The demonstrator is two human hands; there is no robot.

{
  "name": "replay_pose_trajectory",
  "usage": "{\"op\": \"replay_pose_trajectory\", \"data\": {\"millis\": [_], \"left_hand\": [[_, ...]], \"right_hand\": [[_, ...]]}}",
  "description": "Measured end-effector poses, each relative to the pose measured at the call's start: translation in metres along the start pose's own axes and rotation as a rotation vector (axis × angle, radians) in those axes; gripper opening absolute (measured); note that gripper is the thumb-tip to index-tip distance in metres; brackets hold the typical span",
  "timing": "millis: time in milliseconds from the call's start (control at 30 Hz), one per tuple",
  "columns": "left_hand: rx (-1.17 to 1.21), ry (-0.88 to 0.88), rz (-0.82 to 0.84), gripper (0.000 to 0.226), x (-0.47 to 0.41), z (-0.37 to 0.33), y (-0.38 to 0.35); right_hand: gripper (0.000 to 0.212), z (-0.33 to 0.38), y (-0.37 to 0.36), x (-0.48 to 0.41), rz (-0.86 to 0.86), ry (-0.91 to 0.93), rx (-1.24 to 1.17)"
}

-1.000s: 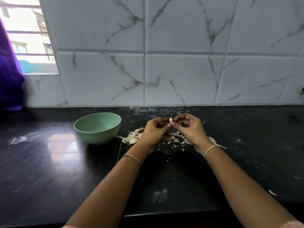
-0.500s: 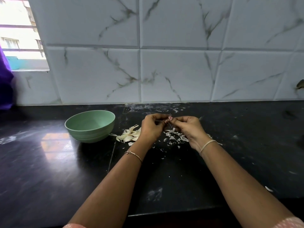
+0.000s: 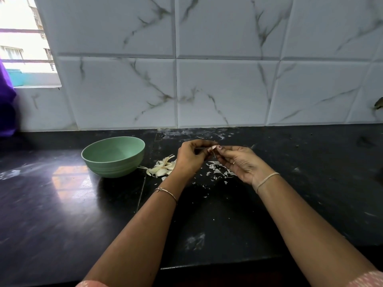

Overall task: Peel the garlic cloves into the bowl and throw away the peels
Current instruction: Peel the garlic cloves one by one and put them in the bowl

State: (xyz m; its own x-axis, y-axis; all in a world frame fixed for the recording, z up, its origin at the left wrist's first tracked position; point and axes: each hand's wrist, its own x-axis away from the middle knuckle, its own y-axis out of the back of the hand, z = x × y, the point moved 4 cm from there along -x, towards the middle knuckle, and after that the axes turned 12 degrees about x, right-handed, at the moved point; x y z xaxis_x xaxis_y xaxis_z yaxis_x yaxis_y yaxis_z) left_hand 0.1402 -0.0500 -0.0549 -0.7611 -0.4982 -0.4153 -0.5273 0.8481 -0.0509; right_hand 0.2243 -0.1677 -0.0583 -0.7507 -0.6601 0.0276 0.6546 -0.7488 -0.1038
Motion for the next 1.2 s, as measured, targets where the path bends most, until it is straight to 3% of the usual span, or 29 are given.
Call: {"op": "replay_pose_trajectory", "data": {"millis": [200, 500, 767, 1033, 1200], "left_hand": [[-0.068, -0.018, -0.024, 0.021, 0.0007, 0.0016, -0.0008], [-0.11, 0.002, -0.064, 0.023, 0.0002, 0.0033, -0.008], [-0.134, 0.009, -0.118, 0.021, 0.0017, -0.0002, -0.0054], [-0.246, -0.013, -0.157, 0.018, 0.0063, -0.0021, -0.0056], [-0.251, -0.004, -0.198, 0.011, 0.0078, -0.0024, -0.0053]], "right_hand": [[0.002, 0.0007, 0.001, -0.0007, -0.033, 0.047, 0.072], [0.015, 0.0012, -0.0058, -0.0019, -0.086, 0.161, 0.29], [0.009, 0.005, -0.0076, 0.0038, -0.091, 0.246, 0.274], [0.003, 0.0069, -0.0018, 0.0039, -0.189, 0.352, 0.507], [0.011, 0.0089, -0.0023, 0.0046, -0.241, 0.379, 0.603]]}}
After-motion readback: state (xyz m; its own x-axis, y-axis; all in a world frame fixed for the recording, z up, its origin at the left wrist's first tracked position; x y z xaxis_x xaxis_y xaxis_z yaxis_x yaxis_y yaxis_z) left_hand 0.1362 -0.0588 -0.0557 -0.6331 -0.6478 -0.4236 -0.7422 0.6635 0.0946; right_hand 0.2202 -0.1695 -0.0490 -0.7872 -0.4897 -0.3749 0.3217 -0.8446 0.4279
